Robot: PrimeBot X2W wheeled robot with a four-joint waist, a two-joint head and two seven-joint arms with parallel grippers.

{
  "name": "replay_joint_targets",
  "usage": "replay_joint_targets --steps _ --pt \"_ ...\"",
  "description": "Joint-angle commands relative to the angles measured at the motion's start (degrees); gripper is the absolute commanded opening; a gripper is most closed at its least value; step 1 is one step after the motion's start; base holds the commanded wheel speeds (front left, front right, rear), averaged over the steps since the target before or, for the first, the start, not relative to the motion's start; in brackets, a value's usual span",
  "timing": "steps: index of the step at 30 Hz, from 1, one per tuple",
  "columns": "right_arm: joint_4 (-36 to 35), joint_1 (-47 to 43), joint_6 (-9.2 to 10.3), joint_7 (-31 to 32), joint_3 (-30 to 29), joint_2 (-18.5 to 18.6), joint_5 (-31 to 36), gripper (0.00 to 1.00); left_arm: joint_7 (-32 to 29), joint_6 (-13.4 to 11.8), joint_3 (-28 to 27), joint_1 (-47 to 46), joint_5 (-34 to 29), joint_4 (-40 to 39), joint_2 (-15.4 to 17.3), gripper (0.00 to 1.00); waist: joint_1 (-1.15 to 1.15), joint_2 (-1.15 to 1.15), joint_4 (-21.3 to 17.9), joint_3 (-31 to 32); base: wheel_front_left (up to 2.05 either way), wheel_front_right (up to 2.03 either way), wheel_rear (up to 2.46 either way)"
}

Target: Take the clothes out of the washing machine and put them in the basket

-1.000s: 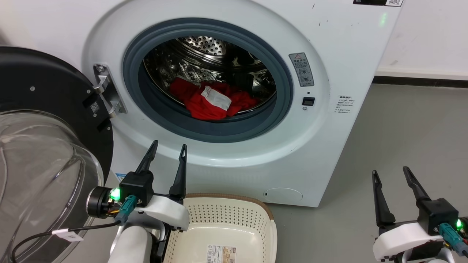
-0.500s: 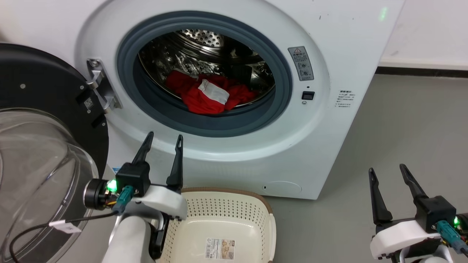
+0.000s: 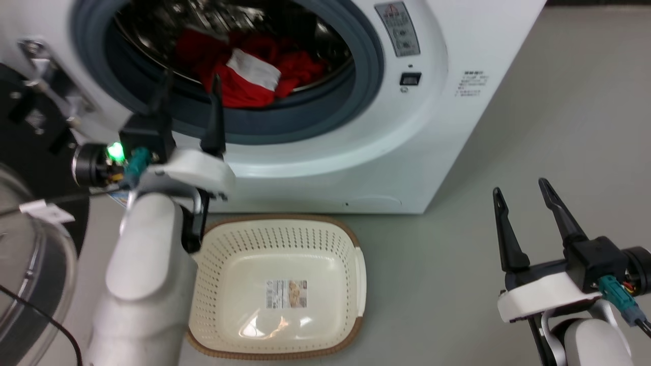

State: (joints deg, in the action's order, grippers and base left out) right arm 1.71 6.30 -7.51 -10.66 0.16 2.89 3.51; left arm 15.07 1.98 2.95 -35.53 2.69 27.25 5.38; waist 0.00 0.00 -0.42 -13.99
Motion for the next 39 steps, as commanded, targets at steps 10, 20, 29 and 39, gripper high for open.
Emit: replay_joint_targets --steps 10,20,29,39 --pt "3.1 7.5 0.04 -3.2 3.8 0.0 -2.5 1.0 -2.1 0.8 -1.2 -18.4 -0.9 14.5 7.0 1.0 0.0 0.0 -8.9 -15.5 0.0 0.0 0.0" --pt "7.6 11.6 0.04 -4.5 7.3 -0.1 -6.1 1.0 -12.6 2.3 1.7 -31.3 -4.0 26.5 13.8 1.0 0.0 0.0 -13.1 -20.3 0.0 0.0 0.0" --pt "7.4 12.7 0.04 -4.6 9.1 -0.1 -8.0 1.0 -25.2 3.4 4.3 -37.5 -5.9 35.0 17.9 1.0 0.0 0.0 -15.3 -21.2 0.0 0.0 0.0" --pt "7.6 12.6 0.04 -4.6 9.4 -0.1 -9.2 1.0 -37.3 3.3 5.4 -38.7 -5.5 41.7 18.4 0.07 0.0 0.0 -16.0 -21.0 0.0 0.0 0.0"
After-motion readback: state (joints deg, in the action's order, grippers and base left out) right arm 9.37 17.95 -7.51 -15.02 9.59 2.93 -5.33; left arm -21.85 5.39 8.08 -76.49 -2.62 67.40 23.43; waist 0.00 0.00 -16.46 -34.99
